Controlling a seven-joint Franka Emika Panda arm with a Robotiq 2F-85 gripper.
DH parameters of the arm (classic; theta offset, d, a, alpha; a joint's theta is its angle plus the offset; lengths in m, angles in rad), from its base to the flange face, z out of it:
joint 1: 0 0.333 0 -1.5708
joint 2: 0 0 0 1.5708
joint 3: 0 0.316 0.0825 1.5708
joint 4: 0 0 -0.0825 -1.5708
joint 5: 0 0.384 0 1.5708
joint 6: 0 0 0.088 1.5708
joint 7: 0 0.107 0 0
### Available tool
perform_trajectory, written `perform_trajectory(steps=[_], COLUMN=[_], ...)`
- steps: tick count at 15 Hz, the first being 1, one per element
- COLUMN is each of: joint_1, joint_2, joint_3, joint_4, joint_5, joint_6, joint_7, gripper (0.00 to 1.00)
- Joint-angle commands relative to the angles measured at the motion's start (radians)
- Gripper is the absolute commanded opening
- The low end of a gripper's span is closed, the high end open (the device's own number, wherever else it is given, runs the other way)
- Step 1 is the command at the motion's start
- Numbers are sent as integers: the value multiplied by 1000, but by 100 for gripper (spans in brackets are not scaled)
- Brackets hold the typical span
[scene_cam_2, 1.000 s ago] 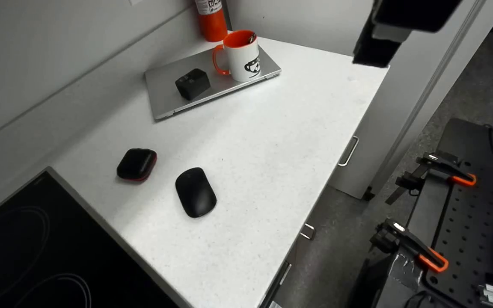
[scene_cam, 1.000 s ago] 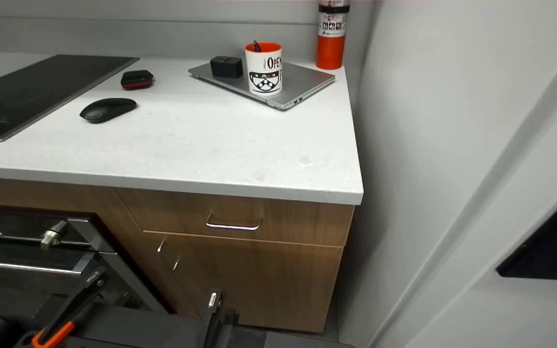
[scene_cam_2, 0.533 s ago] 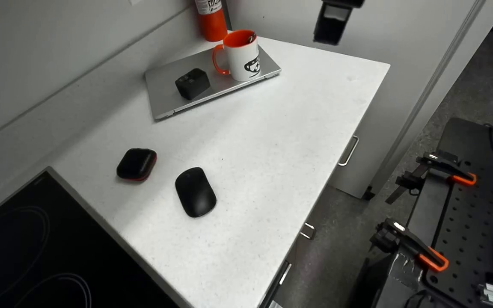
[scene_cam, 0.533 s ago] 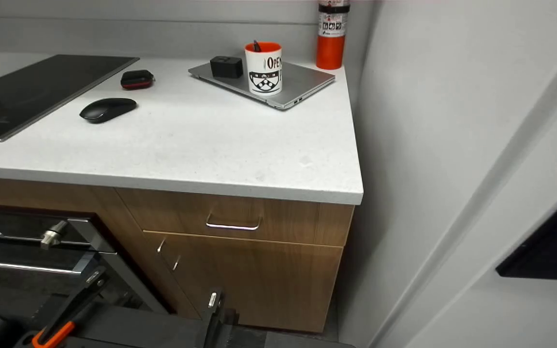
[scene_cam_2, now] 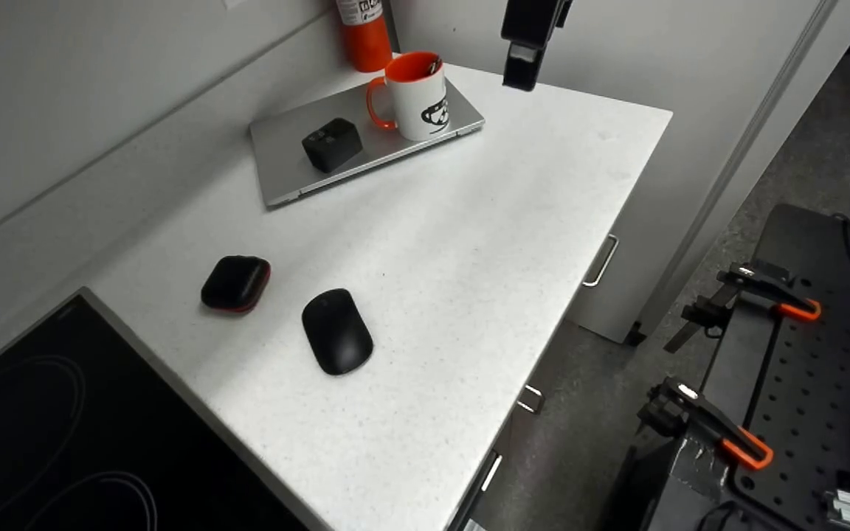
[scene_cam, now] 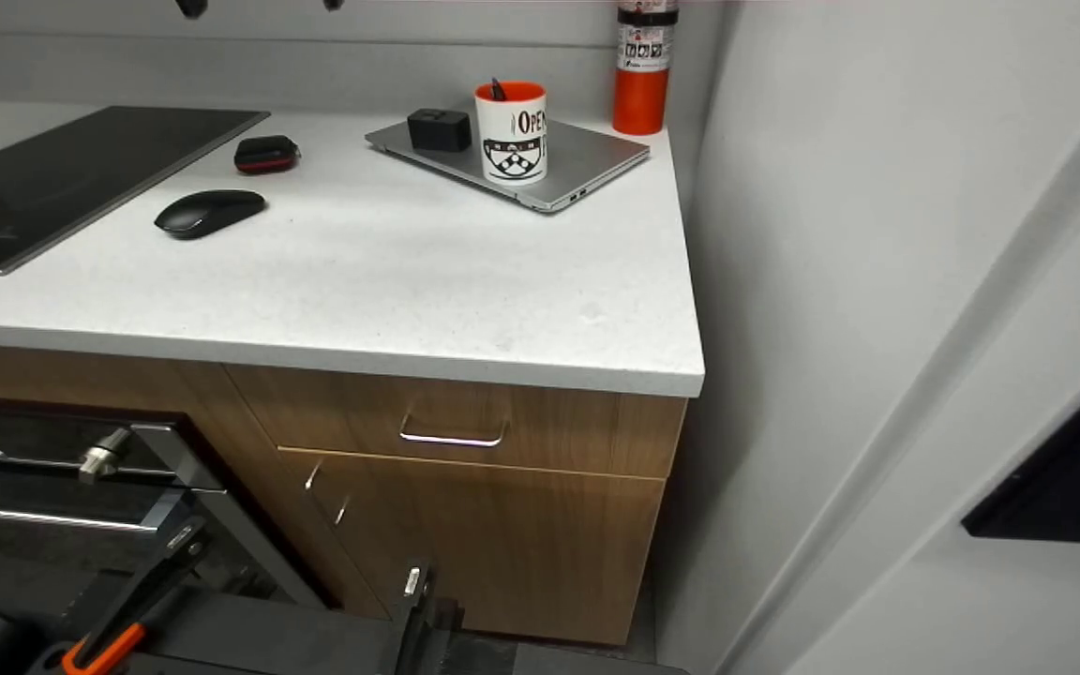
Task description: Remove the pen from the cup and put it on the shelf
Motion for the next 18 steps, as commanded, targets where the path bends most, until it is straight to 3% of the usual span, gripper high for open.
perform_trajectory(steps=[1,3,15,16,17,18], joint_1=[-8,-8,-124,-125,-120,-120], joint_2=[-3,-7,457,478,413,432], joint_3=[11,12,-13,-16,-14,-16], joint_4=[2,2,285,310,237,252], joint_5=[5,5,10,24,6,6], joint_6=[-3,-3,241,233,226,225], joint_7=[-3,-3,218,224,191,193], gripper=[100,100,100,100,100,100])
